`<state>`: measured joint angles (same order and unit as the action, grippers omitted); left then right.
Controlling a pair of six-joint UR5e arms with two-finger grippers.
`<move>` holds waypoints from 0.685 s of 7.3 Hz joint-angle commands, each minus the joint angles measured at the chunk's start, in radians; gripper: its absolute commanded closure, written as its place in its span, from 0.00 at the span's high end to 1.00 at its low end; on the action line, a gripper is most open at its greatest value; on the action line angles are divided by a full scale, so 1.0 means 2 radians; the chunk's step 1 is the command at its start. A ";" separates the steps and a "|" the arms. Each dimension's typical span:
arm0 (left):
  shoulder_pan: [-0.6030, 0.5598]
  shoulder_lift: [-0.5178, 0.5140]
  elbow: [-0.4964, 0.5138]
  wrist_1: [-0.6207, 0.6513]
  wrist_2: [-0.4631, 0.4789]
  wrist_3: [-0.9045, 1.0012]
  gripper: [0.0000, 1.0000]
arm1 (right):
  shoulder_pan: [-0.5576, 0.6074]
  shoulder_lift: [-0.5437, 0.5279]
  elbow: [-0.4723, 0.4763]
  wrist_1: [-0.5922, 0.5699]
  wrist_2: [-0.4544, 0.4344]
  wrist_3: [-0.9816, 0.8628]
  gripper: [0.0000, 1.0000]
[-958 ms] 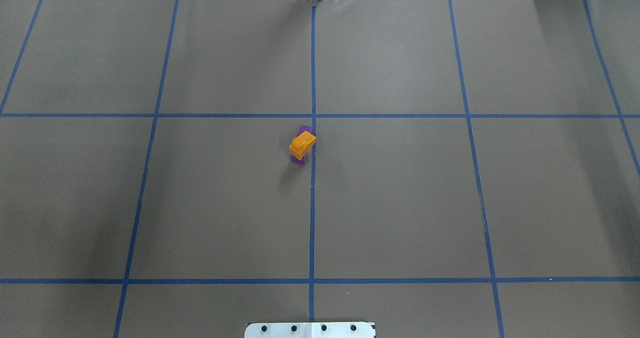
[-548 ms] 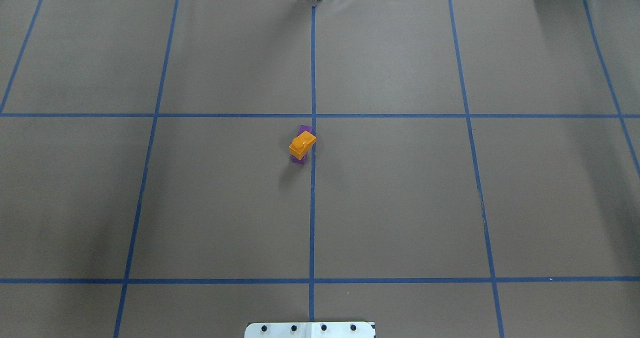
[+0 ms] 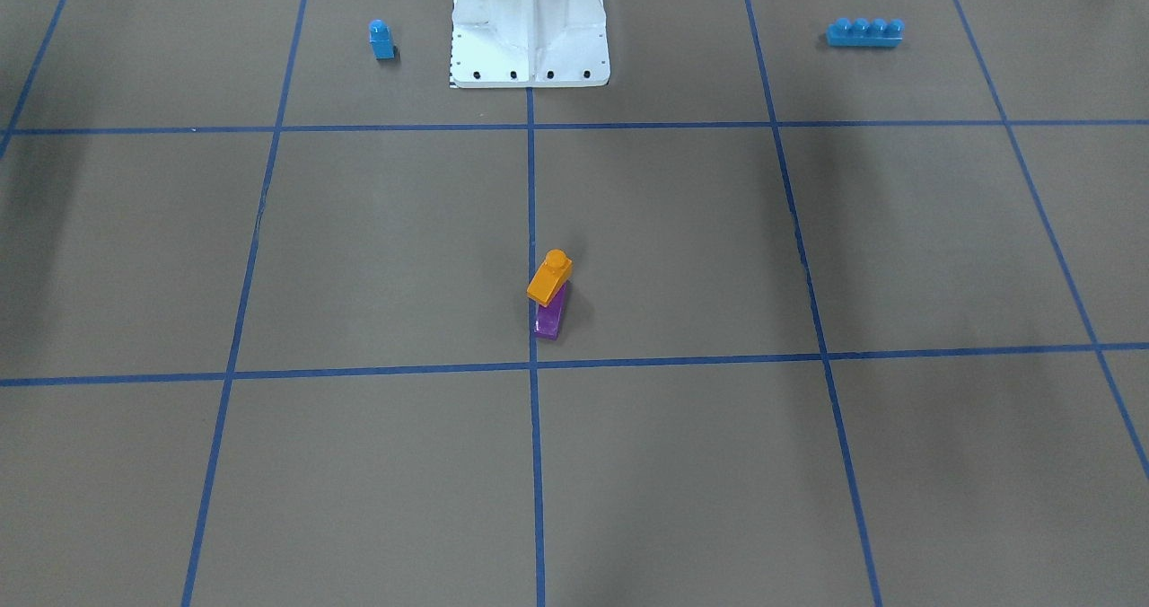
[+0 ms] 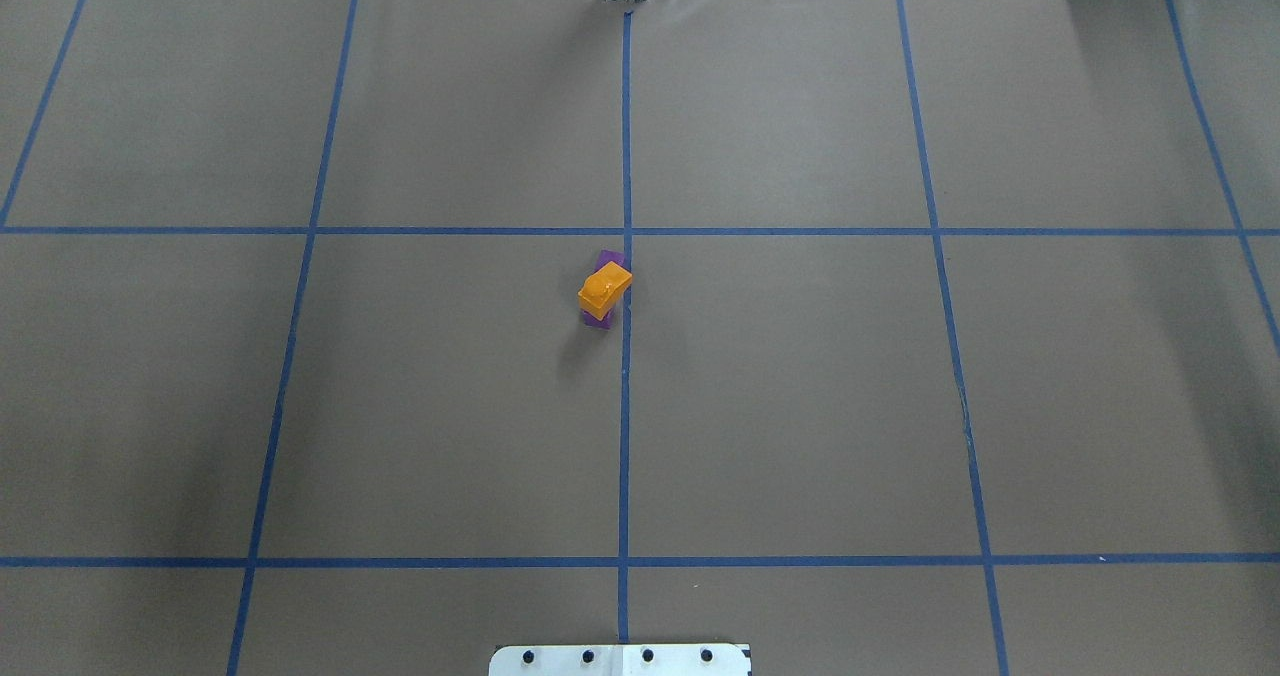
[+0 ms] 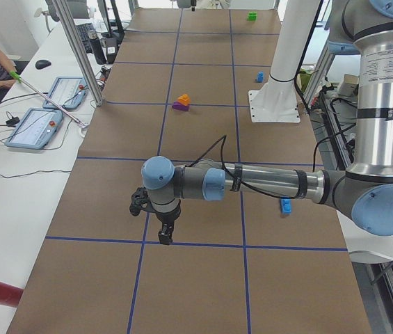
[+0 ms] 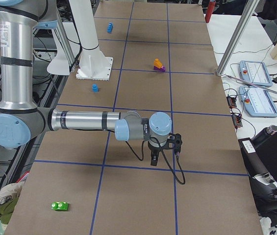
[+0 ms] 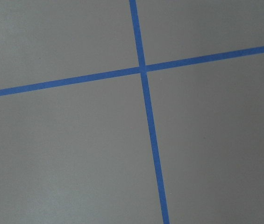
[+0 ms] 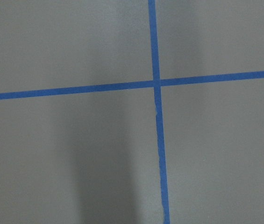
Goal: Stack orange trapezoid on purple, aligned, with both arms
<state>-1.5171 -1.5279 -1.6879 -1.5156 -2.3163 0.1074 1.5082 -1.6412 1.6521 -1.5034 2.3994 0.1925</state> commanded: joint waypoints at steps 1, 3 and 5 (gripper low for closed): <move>0.000 0.000 -0.001 0.000 0.000 0.000 1.00 | 0.001 -0.001 0.000 -0.021 -0.005 -0.019 1.00; 0.000 -0.001 -0.001 -0.001 0.000 0.000 1.00 | 0.013 0.002 0.023 -0.080 -0.035 -0.067 1.00; 0.001 -0.001 0.000 -0.001 0.000 0.000 1.00 | 0.033 0.007 0.027 -0.120 -0.035 -0.096 1.00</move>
<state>-1.5169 -1.5292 -1.6887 -1.5171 -2.3163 0.1066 1.5556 -1.6328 1.6993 -1.7028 2.3345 0.0335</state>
